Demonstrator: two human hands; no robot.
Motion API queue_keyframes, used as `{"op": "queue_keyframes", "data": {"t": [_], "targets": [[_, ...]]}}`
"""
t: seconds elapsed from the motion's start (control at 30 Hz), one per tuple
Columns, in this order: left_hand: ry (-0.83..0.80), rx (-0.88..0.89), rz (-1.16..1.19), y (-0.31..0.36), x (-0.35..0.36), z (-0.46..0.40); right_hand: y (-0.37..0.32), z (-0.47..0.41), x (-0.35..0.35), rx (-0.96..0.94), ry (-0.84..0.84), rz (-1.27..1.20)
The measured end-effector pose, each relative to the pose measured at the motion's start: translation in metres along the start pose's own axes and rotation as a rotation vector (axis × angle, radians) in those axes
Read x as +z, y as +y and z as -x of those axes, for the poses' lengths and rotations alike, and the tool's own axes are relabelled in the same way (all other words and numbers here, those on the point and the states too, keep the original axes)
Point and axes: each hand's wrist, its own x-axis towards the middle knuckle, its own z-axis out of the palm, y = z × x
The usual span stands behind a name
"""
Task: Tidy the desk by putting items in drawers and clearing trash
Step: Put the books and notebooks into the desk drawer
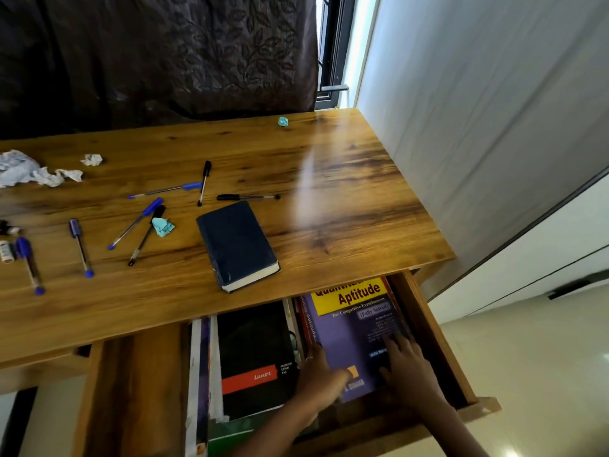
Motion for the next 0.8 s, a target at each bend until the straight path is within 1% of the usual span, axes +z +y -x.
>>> {"op": "queue_keyframes", "data": {"t": [0.1, 0.23, 0.27, 0.3, 0.33, 0.4, 0.43, 0.47, 0.5, 0.53, 0.57, 0.6, 0.7, 0.8], "targets": [[0.026, -0.001, -0.057, -0.004, 0.004, -0.002, 0.005, 0.003, 0.005, -0.002, -0.039, 0.009], [-0.010, 0.037, -0.069, -0.001, -0.008, 0.006, 0.008, 0.001, 0.004, -0.033, -0.057, -0.004], [0.038, 0.068, -0.057, -0.003, -0.015, 0.006, 0.007, 0.000, 0.003, -0.043, -0.043, -0.006], [0.147, 0.116, -0.077, -0.006, -0.025, 0.007, 0.005, -0.002, 0.000, -0.058, -0.020, -0.016], [0.300, 0.167, -0.119, -0.008, -0.036, 0.009, 0.001, -0.004, -0.002, -0.076, 0.004, -0.033], [0.644, 0.212, -0.201, -0.019, -0.063, 0.011, -0.011, -0.008, -0.006, -0.122, 0.055, -0.062], [0.809, 0.181, -0.254, -0.028, -0.078, 0.011, -0.020, -0.010, -0.008, -0.153, 0.077, -0.076], [0.930, 0.101, -0.278, -0.038, -0.094, 0.011, -0.030, -0.011, -0.009, -0.185, 0.098, -0.092], [0.986, -0.022, -0.252, -0.050, -0.109, 0.010, -0.041, -0.012, -0.011, -0.220, 0.121, -0.116], [0.978, -0.137, -0.177, -0.060, -0.121, 0.009, -0.051, -0.013, -0.014, -0.254, 0.152, -0.149], [0.937, -0.232, -0.096, -0.068, -0.128, 0.008, -0.060, -0.013, -0.016, -0.284, 0.192, -0.189], [0.901, -0.290, -0.042, -0.073, -0.131, 0.007, -0.068, -0.013, -0.019, -0.313, 0.228, -0.231], [0.877, -0.326, -0.037, -0.068, -0.123, 0.002, -0.084, -0.014, -0.031, -0.385, 0.314, -0.337], [0.878, -0.385, -0.030, -0.059, -0.116, -0.004, -0.093, -0.018, -0.049, -0.433, 0.364, -0.427]]}}
